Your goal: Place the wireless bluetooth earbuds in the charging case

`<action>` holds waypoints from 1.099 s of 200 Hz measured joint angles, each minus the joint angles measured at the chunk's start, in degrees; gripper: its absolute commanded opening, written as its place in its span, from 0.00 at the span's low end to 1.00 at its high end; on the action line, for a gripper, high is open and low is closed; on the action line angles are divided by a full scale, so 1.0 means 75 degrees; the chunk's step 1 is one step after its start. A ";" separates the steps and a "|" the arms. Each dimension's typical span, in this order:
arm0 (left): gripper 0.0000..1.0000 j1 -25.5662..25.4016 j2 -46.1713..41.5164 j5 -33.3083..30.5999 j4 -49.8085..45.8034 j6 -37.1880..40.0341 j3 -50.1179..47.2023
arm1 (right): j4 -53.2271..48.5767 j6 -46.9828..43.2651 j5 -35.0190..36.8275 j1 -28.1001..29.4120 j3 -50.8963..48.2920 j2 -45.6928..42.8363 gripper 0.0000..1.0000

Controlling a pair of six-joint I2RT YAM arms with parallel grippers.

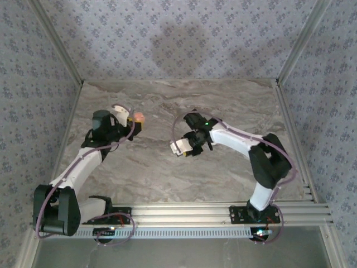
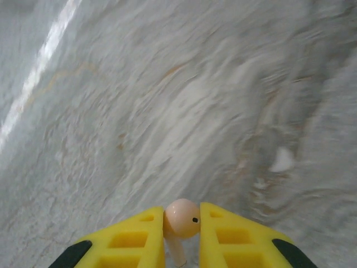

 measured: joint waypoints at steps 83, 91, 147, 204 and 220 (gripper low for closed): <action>0.10 -0.1813 0.1096 0.0035 0.2908 0.0058 -0.0323 | 0.4715 0.5890 -0.2107 -0.1209 -0.2594 -0.2757 0.17; 0.10 -0.1941 0.1236 0.0035 0.3209 0.0044 -0.0338 | 0.5225 0.6408 -0.2159 -0.1291 -0.2795 -0.2920 0.17; 0.09 -0.2550 0.2046 0.0058 0.4972 -0.0108 -0.0353 | 0.8454 0.9276 -0.2087 -0.1492 -0.3736 -0.3614 0.18; 0.09 -0.2929 0.2398 0.0061 0.5794 -0.0114 -0.0318 | 1.0859 1.1074 -0.1798 -0.1451 -0.3972 -0.3156 0.18; 0.09 -0.2996 0.2413 0.0058 0.5866 -0.0111 -0.0274 | 1.1345 1.1418 -0.1725 -0.1399 -0.3975 -0.2900 0.18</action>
